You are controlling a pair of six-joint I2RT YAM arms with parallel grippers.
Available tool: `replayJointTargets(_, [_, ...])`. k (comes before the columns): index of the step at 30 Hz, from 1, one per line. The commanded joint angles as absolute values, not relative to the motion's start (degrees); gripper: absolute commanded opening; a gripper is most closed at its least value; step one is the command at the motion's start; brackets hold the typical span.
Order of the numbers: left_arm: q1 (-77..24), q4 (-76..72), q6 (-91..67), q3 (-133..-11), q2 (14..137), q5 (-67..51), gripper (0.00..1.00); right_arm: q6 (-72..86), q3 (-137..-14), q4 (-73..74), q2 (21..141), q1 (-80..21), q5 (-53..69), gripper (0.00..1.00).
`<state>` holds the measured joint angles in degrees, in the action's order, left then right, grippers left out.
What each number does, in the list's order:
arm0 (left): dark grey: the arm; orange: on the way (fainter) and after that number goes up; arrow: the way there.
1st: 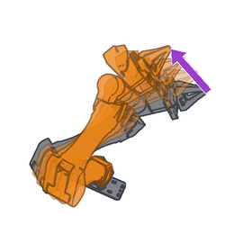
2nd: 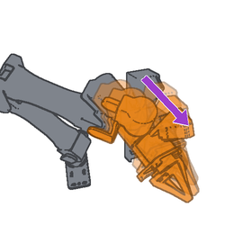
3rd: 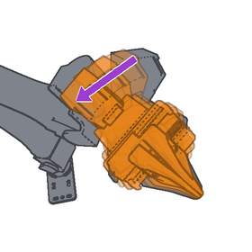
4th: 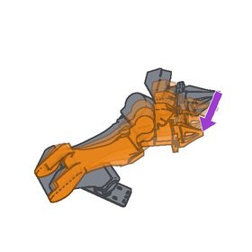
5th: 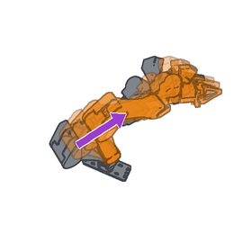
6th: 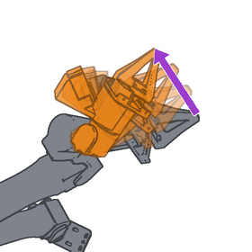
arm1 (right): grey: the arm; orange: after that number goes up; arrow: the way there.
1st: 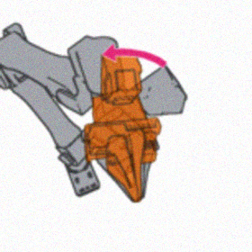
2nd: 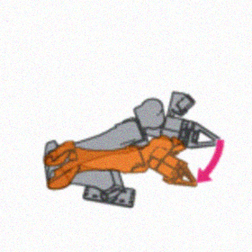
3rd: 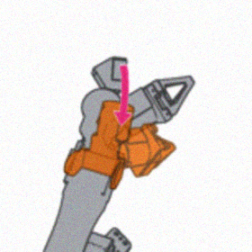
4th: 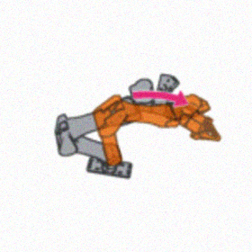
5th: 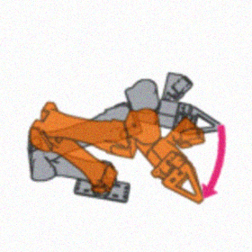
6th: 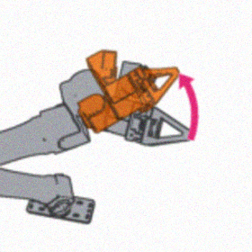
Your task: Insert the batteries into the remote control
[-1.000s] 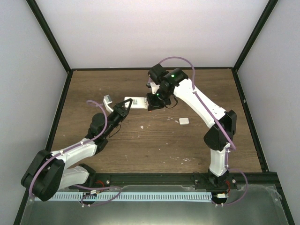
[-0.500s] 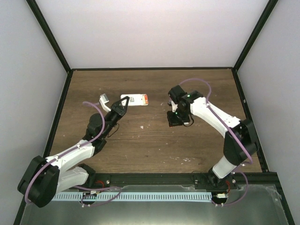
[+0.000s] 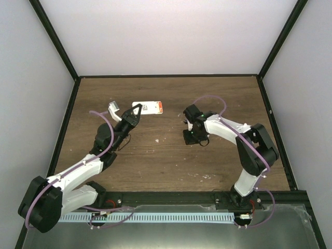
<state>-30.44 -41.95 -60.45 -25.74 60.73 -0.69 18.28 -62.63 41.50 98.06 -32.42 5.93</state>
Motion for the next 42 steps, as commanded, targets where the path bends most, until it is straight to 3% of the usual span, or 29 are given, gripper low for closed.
replayJointTargets(1, [-30.31, -43.09, -59.26, -28.17, 59.75, -1.78, 0.00, 15.43, -61.20, 33.56, 100.17, -32.57, 4.81, 0.01])
replayJointTargets(8, [-30.30, -41.86, -58.80, -28.31, 58.70, -1.68, 0.00, 14.24, -59.89, 29.58, 103.50, -33.08, 1.45, 0.01])
replayJointTargets(17, [-30.31, -41.53, -58.89, -27.27, 58.11, -1.07, 0.00, 15.98, -55.65, 25.85, 103.09, -33.95, 1.82, 0.12])
replayJointTargets(42, [-30.25, -40.31, -58.62, -27.25, 57.36, -0.70, 0.00, 21.17, -45.44, 23.01, 98.00, -36.30, -0.10, 0.08])
